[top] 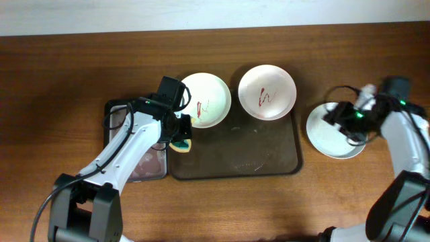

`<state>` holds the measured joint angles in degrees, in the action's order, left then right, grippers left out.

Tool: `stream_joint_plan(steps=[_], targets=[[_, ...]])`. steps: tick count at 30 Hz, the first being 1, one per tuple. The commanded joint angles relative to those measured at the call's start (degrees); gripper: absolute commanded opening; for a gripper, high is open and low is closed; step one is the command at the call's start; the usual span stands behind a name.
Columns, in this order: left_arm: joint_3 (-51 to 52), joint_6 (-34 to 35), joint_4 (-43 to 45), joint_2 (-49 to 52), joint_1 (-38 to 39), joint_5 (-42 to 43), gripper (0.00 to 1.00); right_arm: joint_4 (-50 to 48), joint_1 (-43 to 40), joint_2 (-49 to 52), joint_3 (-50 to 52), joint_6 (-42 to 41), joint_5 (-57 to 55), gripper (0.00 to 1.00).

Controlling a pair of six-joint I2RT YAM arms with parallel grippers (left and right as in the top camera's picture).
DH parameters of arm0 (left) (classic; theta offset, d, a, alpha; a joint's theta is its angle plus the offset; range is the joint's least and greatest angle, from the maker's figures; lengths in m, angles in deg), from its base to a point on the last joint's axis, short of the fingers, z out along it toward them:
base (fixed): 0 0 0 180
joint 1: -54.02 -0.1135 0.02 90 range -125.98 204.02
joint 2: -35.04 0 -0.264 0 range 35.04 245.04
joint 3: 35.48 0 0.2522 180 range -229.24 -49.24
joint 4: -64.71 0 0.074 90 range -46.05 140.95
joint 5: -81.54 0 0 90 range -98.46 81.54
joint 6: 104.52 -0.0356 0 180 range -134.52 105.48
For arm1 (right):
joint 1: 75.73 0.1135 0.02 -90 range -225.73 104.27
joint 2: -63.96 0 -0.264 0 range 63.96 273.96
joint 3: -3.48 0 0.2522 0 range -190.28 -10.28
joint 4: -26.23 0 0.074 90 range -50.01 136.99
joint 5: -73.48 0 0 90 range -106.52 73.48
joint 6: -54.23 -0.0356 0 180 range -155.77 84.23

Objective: Clean dirty plates on tray and stack at the side
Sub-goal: 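Grip the upper-left plate rim with the right gripper and drag it down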

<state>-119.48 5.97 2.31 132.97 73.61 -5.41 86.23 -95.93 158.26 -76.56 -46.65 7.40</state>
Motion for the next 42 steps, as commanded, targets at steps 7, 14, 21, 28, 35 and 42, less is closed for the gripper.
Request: stream_joint_plan(steps=[7, 14, 21, 28, 35, 42], targets=[[-0.31, -1.07, 0.13, -0.5, 0.0, 0.59, 0.03, -4.22, 20.22, -0.17, -2.32, 7.67, 3.28, 0.64], [-0.31, -1.07, 0.13, -0.5, 0.0, 0.59, 0.04, -1.55, 29.53, 0.04, -10.88, 7.48, -0.42, 0.67], [-0.31, -1.07, 0.13, -0.5, 0.0, 0.59, 0.03, -1.57, 34.01, 4.02, -17.51, 7.48, -0.59, 0.68], [-0.31, -1.07, -0.28, -0.63, -1.16, -7.04, 0.0, -7.72, 38.1, 12.83, -17.51, 4.15, -5.09, 0.68], [-0.31, -1.53, 1.07, -0.68, -9.97, -8.48, 0.0, -13.35, 39.8, 19.39, -17.51, 0.72, -5.11, 0.68], [-0.15, -6.56, 4.17, 0.76, -13.75, -8.41, 0.0, -16.41, 40.94, 24.11, -17.51, -5.05, -7.3, 0.64]])
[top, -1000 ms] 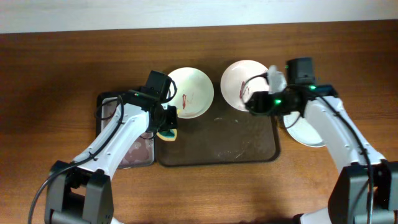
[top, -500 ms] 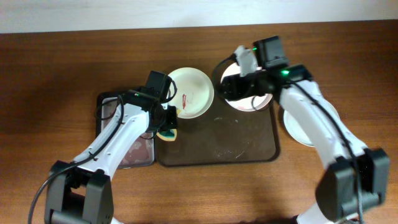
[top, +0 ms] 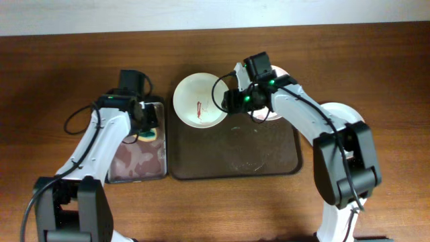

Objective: Clean dirty plates on tray and stack at the side
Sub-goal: 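Grip the upper-left plate rim with the right gripper and drag it down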

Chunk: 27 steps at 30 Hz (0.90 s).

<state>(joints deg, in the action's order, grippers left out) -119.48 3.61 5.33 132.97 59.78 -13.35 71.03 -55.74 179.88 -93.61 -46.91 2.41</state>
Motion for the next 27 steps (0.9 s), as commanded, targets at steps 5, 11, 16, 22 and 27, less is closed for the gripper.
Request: stream_joint_plan(steps=[5, 11, 16, 22, 27], targets=[[-0.13, -5.42, 1.2, 4.02, 0.07, -0.57, 0.0, -3.28, 0.74, 3.74, -0.46, -5.9, -2.27, 0.58], [-0.13, -5.42, 0.94, 7.96, 0.09, -0.55, 0.55, -4.33, 1.81, 3.85, -0.46, -7.89, -2.49, 0.49], [-0.13, -5.4, 0.31, 8.15, 0.09, -0.52, 0.76, -4.44, 2.6, 5.25, -0.46, -12.79, -6.32, 0.47], [0.28, -4.15, -5.51, 8.15, 0.09, -0.42, 0.8, -4.79, 2.67, 7.1, -0.46, -14.47, -5.68, 0.47], [3.41, -2.4, -4.7, 8.15, 0.09, -0.31, 0.8, -4.94, 2.93, 7.1, -0.46, -14.47, -5.46, 0.4]])
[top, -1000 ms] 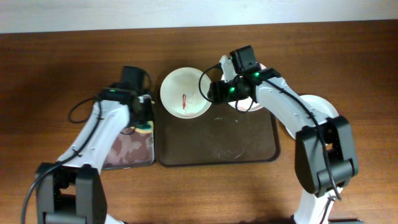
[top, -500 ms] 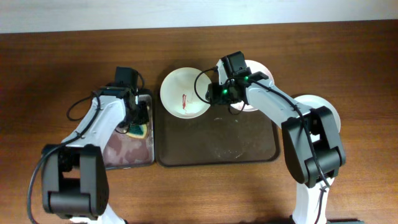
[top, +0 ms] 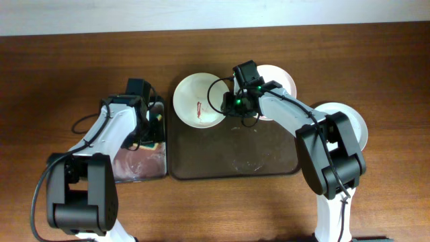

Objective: Clean dirty plates on tray and stack at the side
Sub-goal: 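Grip the upper-left plate rim with the right gripper and drag it down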

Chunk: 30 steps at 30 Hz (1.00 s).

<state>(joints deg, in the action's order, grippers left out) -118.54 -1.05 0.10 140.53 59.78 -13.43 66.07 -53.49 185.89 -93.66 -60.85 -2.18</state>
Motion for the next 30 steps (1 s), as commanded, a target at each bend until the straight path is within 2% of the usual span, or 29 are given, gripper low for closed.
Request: stream_joint_plan(steps=[1, 3, 7, 10, 12, 15, 18, 20, 22, 27, 28, 30], targets=[[3.17, 2.34, 1.01, 0.59, 0.09, -0.22, 0.8, 0.0, 0.7, 1.09, -0.42, -0.52, -0.85, 0.35], [3.93, 3.1, 1.38, 0.59, 0.09, -0.22, 0.76, -0.2, 0.68, 1.09, -0.44, -0.52, -0.81, 0.25], [4.07, 3.65, 1.86, 0.59, 0.09, -0.24, 0.62, -0.11, 0.68, 1.07, -0.44, -0.28, -0.28, 0.11], [4.07, 3.65, 2.93, 0.59, 0.09, -0.22, 0.5, 1.18, 0.61, 0.37, -0.46, 1.38, 1.01, 0.04], [4.07, 3.65, 3.04, 0.59, 0.09, -0.24, 0.51, 2.1, 0.61, -0.26, -0.46, 2.32, 0.72, 0.04], [4.07, 3.65, 3.04, 0.59, 0.09, -0.24, 0.5, 4.61, 0.61, -1.46, -0.48, 2.32, -0.04, 0.04], [4.07, 3.65, 3.04, 0.59, 0.09, -0.22, 0.44, 8.52, 0.59, -2.45, -0.48, 2.34, -0.07, 0.04], [4.07, 3.65, 3.02, 0.59, 0.09, -0.22, 0.45, 12.13, 0.48, -3.06, -0.48, 2.93, -0.07, 0.04], [4.07, 3.65, 3.02, 0.59, 0.09, -0.22, 0.52, 17.88, 0.15, -3.74, -0.48, 5.33, -0.09, 0.04], [4.07, 3.65, 3.04, 0.59, 0.09, -0.24, 0.57, 30.75, -1.36, -3.85, -0.48, 5.33, -2.69, 0.04], [4.07, 3.65, 3.04, 0.59, 0.09, -0.22, 0.57, 31.76, -1.66, -3.85, -0.48, 5.35, -2.91, 0.09], [4.07, 3.65, 3.1, 0.59, 0.09, -0.24, 0.57, 32.5, -2.03, -3.85, -0.48, 5.33, -2.84, 0.33]])
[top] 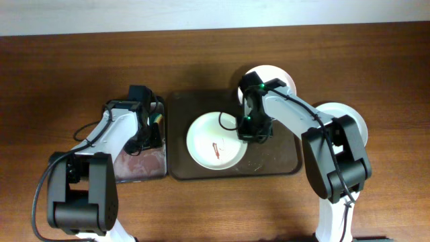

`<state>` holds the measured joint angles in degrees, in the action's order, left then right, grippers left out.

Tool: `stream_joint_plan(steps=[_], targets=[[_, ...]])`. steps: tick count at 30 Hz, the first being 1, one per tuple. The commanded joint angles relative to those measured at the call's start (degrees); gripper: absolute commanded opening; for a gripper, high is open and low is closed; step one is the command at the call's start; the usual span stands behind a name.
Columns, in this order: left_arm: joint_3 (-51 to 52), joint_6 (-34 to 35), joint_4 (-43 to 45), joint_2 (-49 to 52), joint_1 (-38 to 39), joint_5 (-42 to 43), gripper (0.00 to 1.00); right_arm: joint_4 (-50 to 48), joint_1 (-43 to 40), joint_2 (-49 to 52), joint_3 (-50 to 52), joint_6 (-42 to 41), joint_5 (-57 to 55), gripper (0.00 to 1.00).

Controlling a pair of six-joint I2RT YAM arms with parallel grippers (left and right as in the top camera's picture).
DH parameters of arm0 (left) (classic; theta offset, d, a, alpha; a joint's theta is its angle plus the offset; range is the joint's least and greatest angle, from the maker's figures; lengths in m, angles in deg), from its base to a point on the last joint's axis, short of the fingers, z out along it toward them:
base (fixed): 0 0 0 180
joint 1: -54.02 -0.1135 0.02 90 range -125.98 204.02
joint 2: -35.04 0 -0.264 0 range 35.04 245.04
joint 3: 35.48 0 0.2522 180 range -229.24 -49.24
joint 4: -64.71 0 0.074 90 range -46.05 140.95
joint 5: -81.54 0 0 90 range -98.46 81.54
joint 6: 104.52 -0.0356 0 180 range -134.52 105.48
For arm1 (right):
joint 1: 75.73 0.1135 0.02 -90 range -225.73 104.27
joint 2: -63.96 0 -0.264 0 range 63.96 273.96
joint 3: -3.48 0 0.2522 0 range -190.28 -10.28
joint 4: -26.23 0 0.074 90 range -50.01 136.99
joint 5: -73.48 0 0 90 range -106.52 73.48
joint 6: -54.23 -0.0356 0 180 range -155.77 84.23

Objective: Clean dirty plates on tray and stack at the side
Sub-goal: 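Grip the upper-left plate rim with the right gripper and drag it down, then dip the sponge in the soapy water with the left gripper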

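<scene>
A dark tray (282, 165) lies mid-table. On it sits a white plate with a red smear (213, 142). My right gripper (244, 129) is shut on that plate's right rim. A second white plate (272, 75) rests at the tray's back right corner, partly hidden under the right arm. A clean white plate (355, 121) lies on the table to the right. My left gripper (150, 132) reaches down into the basin, shut on a yellow-green sponge (156, 118) that only just shows.
A shallow basin of brownish water (138, 161) stands directly left of the tray. Both arms' cables hang near the basin and the tray's back edge. Bare wooden table lies along the front and the far left.
The smeared plate was at the tray's back left edge and now lies in the tray's middle, with my right gripper on its rim. The left gripper stays over the basin.
At first my left gripper held the sponge beside the left dirty plate while the right gripper was at the clean plate on the right. Then the left had moved to the basin and the right to the left plate's rim. Now that plate lies mid-tray.
</scene>
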<state>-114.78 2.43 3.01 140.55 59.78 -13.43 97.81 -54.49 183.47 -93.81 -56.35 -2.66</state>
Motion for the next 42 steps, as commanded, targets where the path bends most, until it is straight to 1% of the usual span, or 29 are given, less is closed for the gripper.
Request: stream_joint_plan(steps=[1, 2, 4, 6, 14, 17, 19, 20, 21, 22, 23, 24, 25, 26, 33, 37, 39, 40, 41, 42], targets=[[0.31, 0.17, 0.35, 0.57, 0.09, -0.22, 0.57, 0.98, -1.18, -1.42, -0.33, 0.83, -2.36, 0.39], [0.31, 0.17, 0.52, 0.57, 0.09, -0.24, 0.58, 1.03, -1.31, -1.42, -0.33, 0.83, -2.36, 0.4], [0.31, 0.2, 1.53, 0.57, 0.09, -0.26, 0.63, 0.92, -1.4, -1.4, -0.33, 0.83, -2.36, 0.4], [0.31, 0.2, 3.1, 0.57, 0.09, -0.24, 0.64, 0.87, -1.4, -1.4, -0.33, 0.83, -2.36, 0.4], [2.14, 0.33, 6.16, 0.57, 0.09, -0.35, 0.65, 0.92, -1.4, -1.4, -0.33, 0.83, -2.36, 0.4], [2.51, 0.35, 6.84, 0.57, 0.09, -2.95, 0.68, 0.92, -1.38, -1.4, -0.33, 0.83, -2.36, 0.4], [2.51, 0.35, 8.33, 0.57, 0.09, -2.97, 0.66, 0.94, -1.38, -1.4, -0.33, 0.83, -2.36, 0.4], [2.51, 0.35, 8.5, 0.57, 0.09, -2.82, 0.63, 0.98, -1.4, -1.4, -0.33, 0.83, -2.36, 0.4], [2.51, 0.39, 8.72, 0.57, 0.09, -2.67, 0.56, 0.98, -1.4, -1.4, -0.33, 0.83, -2.36, 0.4], [2.51, 0.37, 8.9, 0.57, 0.11, -2.01, 0.47, 0.98, -1.38, -1.4, -0.33, 0.83, -2.36, 0.4], [2.56, 0.37, 9.22, 0.57, 0.11, -1.01, 0.4, 0.96, -1.38, -1.4, -0.33, 0.83, -2.36, 0.4], [2.71, 0.37, 9.84, 0.57, 0.11, -0.35, 0.36, 0.96, -1.38, -1.4, -0.33, 0.83, -2.34, 0.4], [2.78, 0.37, 10.21, 0.57, 0.15, -0.22, 0.2, 1.01, -1.38, -1.4, -0.33, 0.83, -2.34, 0.4], [2.91, 0.37, 10.43, 0.57, 0.22, -0.22, 0.0, 1.14, -1.38, -1.4, -0.33, 0.83, -2.36, 0.4], [2.93, 0.83, 8.5, 0.55, 1.27, -0.22, 0.0, 1.44, -1.4, -1.4, -0.33, 0.83, -2.36, 0.39], [2.69, 1.49, 2.78, -1.18, 1.22, -0.07, 0.0, 1.81, -1.4, -1.4, -0.33, 0.85, -2.36, 0.4], [2.45, 1.46, -0.83, -3.76, 1.22, 1.84, 0.0, 1.84, -1.4, -1.4, -0.33, 0.85, -2.36, 0.39], [2.45, 1.46, -1.16, -5.33, 1.22, 2.34, 0.0, 1.81, -1.4, -1.4, -0.33, 0.85, -2.36, 0.39], [2.45, 1.68, -0.98, -7.06, 1.22, 2.47, 0.08, 1.81, -1.4, -1.4, -0.33, 0.85, -2.36, 0.39], [2.43, 1.68, -0.7, -8.87, 1.2, 2.47, 0.35, 1.81, -1.4, -1.4, -0.33, 0.85, -2.36, 0.39]])
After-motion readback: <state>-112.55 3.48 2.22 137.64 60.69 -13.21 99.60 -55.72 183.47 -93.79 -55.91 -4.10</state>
